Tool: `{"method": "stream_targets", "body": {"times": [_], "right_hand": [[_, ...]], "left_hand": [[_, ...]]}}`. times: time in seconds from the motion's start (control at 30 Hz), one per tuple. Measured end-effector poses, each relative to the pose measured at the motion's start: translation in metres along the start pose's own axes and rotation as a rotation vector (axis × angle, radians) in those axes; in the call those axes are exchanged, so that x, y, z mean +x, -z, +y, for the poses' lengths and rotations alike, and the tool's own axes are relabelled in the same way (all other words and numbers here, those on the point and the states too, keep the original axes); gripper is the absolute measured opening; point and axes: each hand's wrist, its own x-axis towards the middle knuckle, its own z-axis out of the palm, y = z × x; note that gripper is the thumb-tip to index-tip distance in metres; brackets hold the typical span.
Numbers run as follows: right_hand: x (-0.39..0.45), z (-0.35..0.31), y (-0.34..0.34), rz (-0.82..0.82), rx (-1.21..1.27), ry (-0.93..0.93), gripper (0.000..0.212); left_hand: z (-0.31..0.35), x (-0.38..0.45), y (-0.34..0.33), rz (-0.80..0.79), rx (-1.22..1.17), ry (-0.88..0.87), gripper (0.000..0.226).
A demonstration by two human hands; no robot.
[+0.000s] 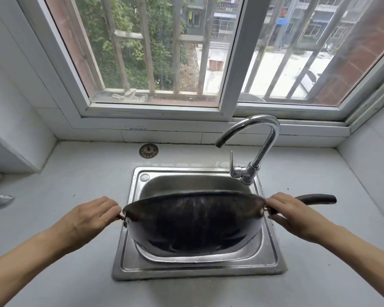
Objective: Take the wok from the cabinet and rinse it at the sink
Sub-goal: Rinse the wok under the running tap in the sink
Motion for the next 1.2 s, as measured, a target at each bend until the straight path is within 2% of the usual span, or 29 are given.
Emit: {"method": "stream_targets", "body": {"times": [0.13, 0.3, 0.43, 0.63, 0.77, 0.87, 1.03, 1.2], "right_hand": [[-0.002, -0.002, 0.001, -0.027, -0.005, -0.039, 0.048], [0.001, -0.009, 0.008, -0.036, -0.055, -0.002, 0.046], [0.002, -0.014, 0.01, -0.004, -0.087, -0.005, 0.046], [0.002, -0.009, 0.014, -0.01, -0.062, -0.012, 0.051], [-0.001, -0.01, 0.01, -0.024, -0.065, -0.018, 0.052], [-0.005, -0.009, 0.006, -0.025, -0.058, -0.015, 0.048], [-0.006, -0.007, 0.004, -0.009, -0.123, 0.015, 0.046], [-0.005, -0.012, 0.005, 0.053, -0.19, 0.024, 0.047]], "left_hand": [[-0.001, -0.001, 0.005, 0.002, -0.003, 0.04, 0.017], [0.004, 0.0, 0.01, 0.007, 0.079, -0.005, 0.022], [0.004, -0.004, 0.008, 0.016, 0.149, -0.001, 0.012], [-0.001, -0.006, 0.005, -0.01, 0.059, 0.012, 0.022], [0.003, -0.009, 0.001, -0.025, 0.004, 0.035, 0.014], [0.001, -0.004, 0.006, 0.001, 0.0, 0.046, 0.017], [0.004, -0.003, 0.008, -0.003, 0.099, -0.038, 0.018], [0.009, -0.003, 0.006, 0.031, 0.163, -0.032, 0.02]]}}
